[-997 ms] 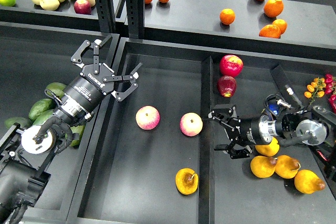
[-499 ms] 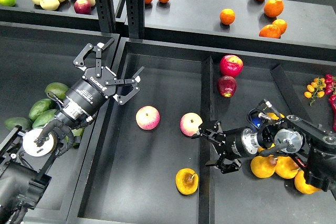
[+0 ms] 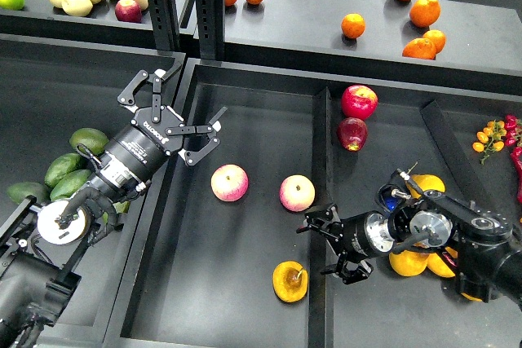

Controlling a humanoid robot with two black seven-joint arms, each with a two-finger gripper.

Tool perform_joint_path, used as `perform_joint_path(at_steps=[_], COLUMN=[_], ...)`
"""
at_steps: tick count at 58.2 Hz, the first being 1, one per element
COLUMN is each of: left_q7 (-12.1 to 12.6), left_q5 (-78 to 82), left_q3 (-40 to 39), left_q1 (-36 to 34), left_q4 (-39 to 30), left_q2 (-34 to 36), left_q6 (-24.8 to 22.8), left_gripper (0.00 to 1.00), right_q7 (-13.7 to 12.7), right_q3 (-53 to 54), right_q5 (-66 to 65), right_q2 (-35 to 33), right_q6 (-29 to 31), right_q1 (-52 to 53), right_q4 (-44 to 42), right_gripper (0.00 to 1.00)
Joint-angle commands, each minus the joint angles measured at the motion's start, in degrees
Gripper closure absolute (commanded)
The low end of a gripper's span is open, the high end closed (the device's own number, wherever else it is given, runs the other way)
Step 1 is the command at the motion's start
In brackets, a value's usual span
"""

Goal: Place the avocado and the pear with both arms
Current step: 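Move the right gripper down toward the yellow pear, then close the right gripper around the yellow pear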

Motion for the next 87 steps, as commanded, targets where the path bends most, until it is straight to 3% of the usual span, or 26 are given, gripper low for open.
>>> perform_joint_path(at_steps=[1,60,87], left_q7=[0.1,0.2,0.2], left_q5=[0.0,0.2,0.3], left_q3=[0.1,1.0,1.1], left_q1=[0.0,0.3,0.3], left_q4=[0.0,0.2,0.2], left_q2=[0.0,0.0,0.0], left_q6=[0.0,0.0,0.0], left_gripper=[0.0,0.0,0.0], right_q7=[0.0,0.0,0.0], right_q3=[-0.2,-0.8,-0.6], right_q5=[0.5,9.4,6.8], right_q2=[0.3,-2.6,-2.5], right_q6=[0.0,0.0,0.0], right_q1=[-0.1,-7.1,-7.9], right_q4=[-0.5,1.5,3.0], right_gripper=[0.0,0.0,0.01])
